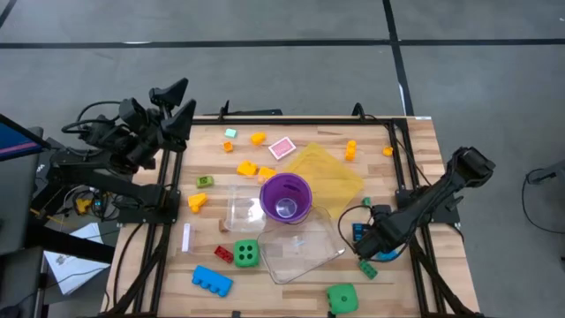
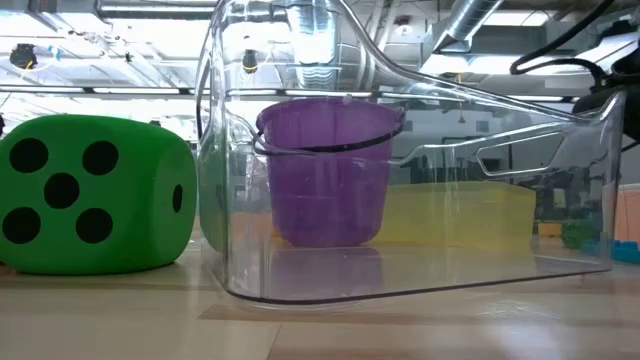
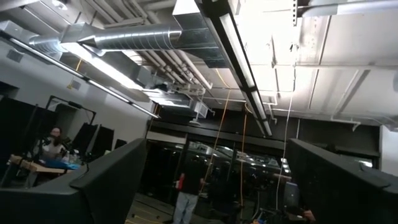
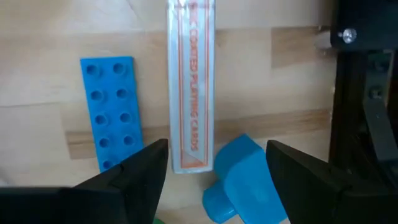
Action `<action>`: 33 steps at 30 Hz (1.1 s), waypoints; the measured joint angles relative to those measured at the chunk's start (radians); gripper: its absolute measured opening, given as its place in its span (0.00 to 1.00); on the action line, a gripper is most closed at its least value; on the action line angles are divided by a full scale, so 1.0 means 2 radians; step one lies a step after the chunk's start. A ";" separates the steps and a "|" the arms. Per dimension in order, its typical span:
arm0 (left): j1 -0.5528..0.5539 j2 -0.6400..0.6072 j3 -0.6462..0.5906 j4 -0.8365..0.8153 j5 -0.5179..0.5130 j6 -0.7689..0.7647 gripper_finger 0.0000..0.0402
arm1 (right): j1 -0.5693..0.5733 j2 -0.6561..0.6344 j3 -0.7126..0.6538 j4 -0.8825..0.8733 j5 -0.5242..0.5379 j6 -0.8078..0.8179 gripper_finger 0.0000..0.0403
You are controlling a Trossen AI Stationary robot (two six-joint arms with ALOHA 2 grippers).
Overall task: Pick & Place Toys
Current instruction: Put the orange deck of cards into the white bin
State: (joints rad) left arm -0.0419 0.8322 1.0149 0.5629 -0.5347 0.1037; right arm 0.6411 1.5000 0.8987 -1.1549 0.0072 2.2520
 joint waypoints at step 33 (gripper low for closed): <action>0.039 0.001 0.000 -0.003 -0.003 -0.003 0.94 | 0.064 -0.143 0.032 -0.084 0.060 -0.045 0.15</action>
State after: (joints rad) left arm 0.0353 0.8341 1.0146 0.5569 -0.5406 0.0985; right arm 0.7696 1.2131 0.9635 -1.3238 0.1272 2.1624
